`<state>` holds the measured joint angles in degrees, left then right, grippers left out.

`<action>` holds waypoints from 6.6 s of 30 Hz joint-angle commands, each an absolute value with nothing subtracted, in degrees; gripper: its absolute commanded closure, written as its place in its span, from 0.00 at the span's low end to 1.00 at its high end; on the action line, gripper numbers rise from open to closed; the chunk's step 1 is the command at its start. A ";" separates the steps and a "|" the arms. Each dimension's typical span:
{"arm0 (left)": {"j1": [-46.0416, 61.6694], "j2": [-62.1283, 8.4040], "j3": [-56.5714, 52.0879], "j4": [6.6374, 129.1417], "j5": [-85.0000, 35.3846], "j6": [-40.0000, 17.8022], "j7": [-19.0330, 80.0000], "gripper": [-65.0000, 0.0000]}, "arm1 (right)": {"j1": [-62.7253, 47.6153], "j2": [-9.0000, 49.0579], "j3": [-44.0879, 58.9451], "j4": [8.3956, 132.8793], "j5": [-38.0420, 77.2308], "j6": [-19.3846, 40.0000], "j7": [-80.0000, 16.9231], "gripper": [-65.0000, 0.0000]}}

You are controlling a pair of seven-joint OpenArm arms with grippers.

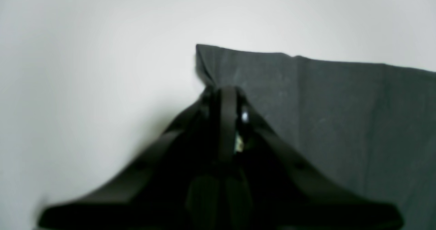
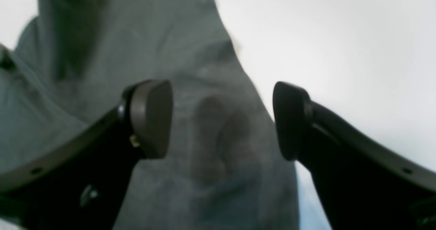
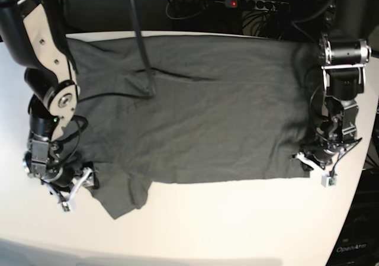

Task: Fold the T-shirt properly
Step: 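Move the right gripper along the shirt to the other hem corner, then close the right gripper on the hem corner by the sleeve, then lift both hem corners and fold them over toward the collar edge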

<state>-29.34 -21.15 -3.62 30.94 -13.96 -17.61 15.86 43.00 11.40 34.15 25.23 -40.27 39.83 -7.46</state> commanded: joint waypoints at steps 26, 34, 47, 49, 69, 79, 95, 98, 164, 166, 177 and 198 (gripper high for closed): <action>-27.38 -21.76 -3.65 31.16 -13.14 -17.19 18.68 0.96 | 43.12 15.43 33.98 25.27 -39.43 40.00 -1.63 0.31; -27.38 -21.76 -3.65 31.16 -13.05 -17.19 18.68 0.96 | 41.89 15.16 33.98 25.27 -39.43 40.00 0.13 0.31; -27.38 -21.85 -3.65 31.16 -12.97 -17.10 18.68 0.96 | 39.43 14.99 34.33 25.27 -39.43 40.00 3.38 0.31; -27.38 -21.85 -3.65 31.16 -12.97 -17.10 18.68 0.96 | 39.43 14.99 34.33 25.19 -39.43 40.00 3.38 0.31; -27.38 -22.46 -3.65 30.99 -12.97 -17.10 18.68 0.96 | 38.64 15.16 32.31 25.19 -39.52 40.00 4.62 0.31; -27.38 -22.46 -3.65 31.08 -12.97 -17.10 18.68 0.96 | 38.73 15.60 32.40 19.47 -39.52 40.00 4.62 0.31; -27.38 -22.55 -3.65 31.16 -12.97 -17.10 18.68 0.96 | 38.37 15.87 32.48 18.77 -39.52 40.00 4.70 0.32; -27.47 -22.55 -3.65 31.16 -12.97 -17.10 18.68 0.96 | 38.37 15.96 32.48 18.77 -39.52 40.00 4.62 0.33; -16.31 -20.62 -10.24 64.40 -13.32 -17.10 30.37 0.96 | 24.22 7.69 32.75 50.33 -39.34 40.00 9.10 0.99; -16.31 -20.26 -10.24 65.63 -13.05 -17.10 31.16 0.96 | 23.08 6.99 32.75 52.97 -39.34 40.00 9.10 0.99; -11.82 -20.00 -10.86 72.75 -13.41 -17.10 33.01 0.96 | 15.34 5.32 32.75 66.59 -39.16 40.00 9.10 0.99; -4.62 -20.00 -18.07 82.15 -13.58 -17.80 36.26 0.96 | 0.40 1.63 32.48 86.29 -35.21 40.00 9.10 0.99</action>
